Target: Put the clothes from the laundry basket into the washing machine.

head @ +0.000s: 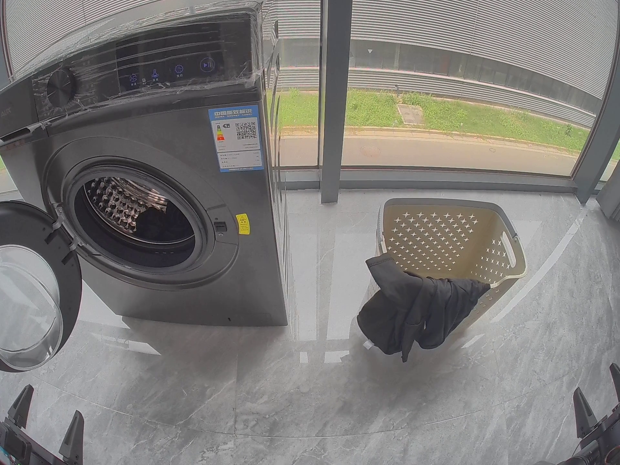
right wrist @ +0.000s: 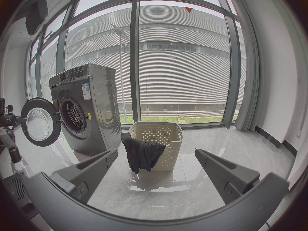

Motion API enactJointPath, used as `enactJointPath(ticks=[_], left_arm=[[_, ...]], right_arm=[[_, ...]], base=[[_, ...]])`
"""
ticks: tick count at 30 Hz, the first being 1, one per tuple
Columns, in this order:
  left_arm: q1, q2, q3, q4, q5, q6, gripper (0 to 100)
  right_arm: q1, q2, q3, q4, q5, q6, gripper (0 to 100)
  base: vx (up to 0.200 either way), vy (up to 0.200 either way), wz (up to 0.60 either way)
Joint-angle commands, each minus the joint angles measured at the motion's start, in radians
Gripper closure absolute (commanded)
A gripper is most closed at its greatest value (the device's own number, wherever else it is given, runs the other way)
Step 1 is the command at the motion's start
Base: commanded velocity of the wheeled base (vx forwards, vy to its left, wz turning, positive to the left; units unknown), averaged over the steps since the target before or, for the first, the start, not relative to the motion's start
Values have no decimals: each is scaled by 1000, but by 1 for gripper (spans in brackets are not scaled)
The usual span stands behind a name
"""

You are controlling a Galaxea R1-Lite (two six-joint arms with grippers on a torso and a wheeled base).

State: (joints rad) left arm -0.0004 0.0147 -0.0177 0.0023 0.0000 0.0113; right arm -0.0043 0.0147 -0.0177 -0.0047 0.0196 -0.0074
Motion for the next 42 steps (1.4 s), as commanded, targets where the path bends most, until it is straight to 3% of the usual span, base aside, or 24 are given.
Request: enactJointPath(ticks=[1, 5, 23, 35, 42], left_arm=[[-3, -15, 16, 1, -2, -20, 0], [0, -15, 18, 1, 8, -19, 0], [-1, -15, 18, -1, 14, -50, 0], [-3, -15, 18, -1, 12, -51, 0], [-1, -15, 18, -1, 12, -50, 0]], right_arm=[[1, -7, 18, 0, 0, 0, 0], [0, -7, 18, 0, 0, 0, 0], [1, -7, 18, 0, 0, 0, 0], [0, -7, 18, 0, 0, 0, 0], [0, -7, 18, 0, 0, 0, 0]], base=[[0, 0, 0], [0, 0, 0], [0, -200, 0], [0, -200, 0], [0, 0, 0]])
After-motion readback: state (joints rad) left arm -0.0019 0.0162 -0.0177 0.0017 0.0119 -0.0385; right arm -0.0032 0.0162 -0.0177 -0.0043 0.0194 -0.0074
